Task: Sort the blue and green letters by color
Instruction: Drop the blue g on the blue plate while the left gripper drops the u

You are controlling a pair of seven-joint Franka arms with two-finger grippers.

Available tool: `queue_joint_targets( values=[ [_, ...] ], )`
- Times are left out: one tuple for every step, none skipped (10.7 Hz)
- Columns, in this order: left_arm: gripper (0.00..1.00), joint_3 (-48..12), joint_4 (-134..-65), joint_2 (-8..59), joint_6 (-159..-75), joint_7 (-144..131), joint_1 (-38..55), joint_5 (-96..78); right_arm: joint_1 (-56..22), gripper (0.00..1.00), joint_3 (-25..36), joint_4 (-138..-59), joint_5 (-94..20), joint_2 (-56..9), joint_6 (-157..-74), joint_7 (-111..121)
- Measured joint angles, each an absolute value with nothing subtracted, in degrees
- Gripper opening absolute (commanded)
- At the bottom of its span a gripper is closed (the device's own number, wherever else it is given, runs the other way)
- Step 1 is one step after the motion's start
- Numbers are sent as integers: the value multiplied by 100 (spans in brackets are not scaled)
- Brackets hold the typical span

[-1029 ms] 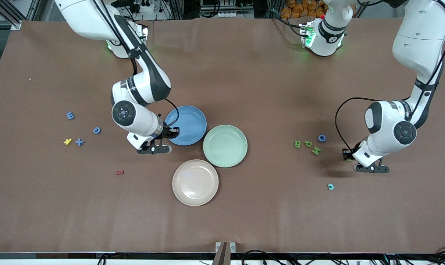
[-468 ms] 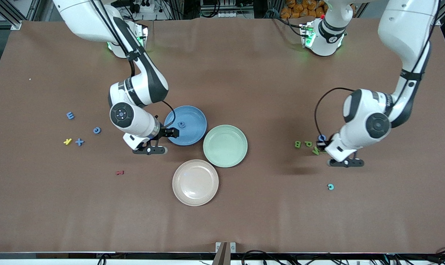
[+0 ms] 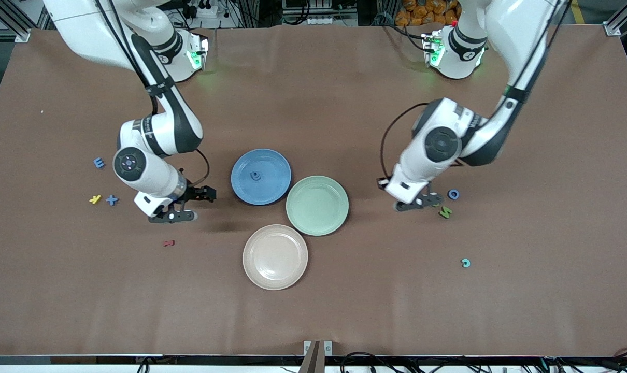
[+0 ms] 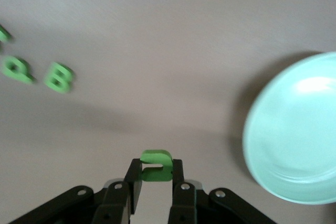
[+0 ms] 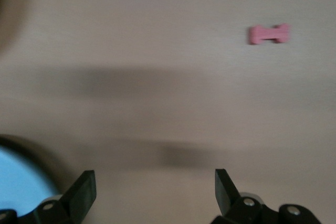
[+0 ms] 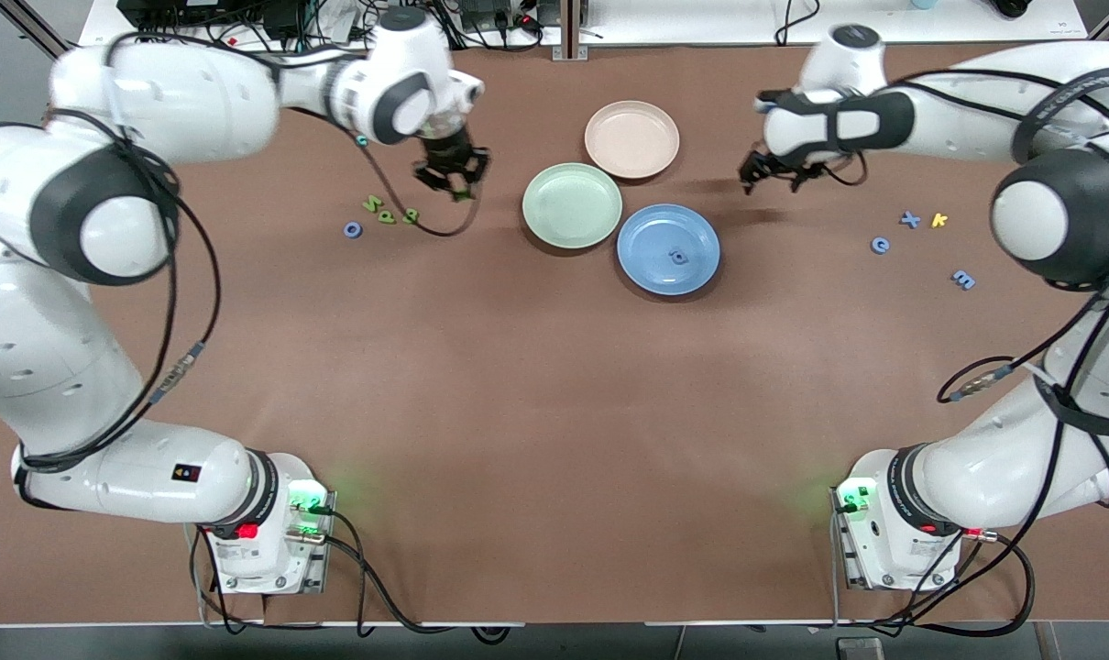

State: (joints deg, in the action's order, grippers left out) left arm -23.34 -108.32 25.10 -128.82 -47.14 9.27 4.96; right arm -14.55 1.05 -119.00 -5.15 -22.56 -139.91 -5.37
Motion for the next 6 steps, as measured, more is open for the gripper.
queue_joint_targets(
  values=[
    [0, -2338, -10649, 2609, -12882, -5282, 1299, 496, -1175, 100, 115, -12321, -510, -2158, -14409, -73],
    [7, -2334, -10443, 2742, -12882, -5708, 1626, 496, -804, 100, 123, -12606, -503, -2048, -14552, 481],
    [15, -2315, -10127, 3007, -12882, -6168, 2024, 496, -147, 100, 136, -12791, -499, -1843, -14403, 1259],
    [15, -2299, -9935, 3192, -12882, -6427, 2164, 496, 170, 100, 150, -12834, -378, -1750, -14287, 1532],
    [20, -2289, -9732, 3400, -12882, -6638, 2241, 496, 513, 100, 169, -12870, -141, -1704, -14249, 1814],
    [70, -2283, -9555, 3591, -12882, -6726, 2287, 496, 847, 100, 187, -12892, -30, -1697, -14248, 2131]
  ],
)
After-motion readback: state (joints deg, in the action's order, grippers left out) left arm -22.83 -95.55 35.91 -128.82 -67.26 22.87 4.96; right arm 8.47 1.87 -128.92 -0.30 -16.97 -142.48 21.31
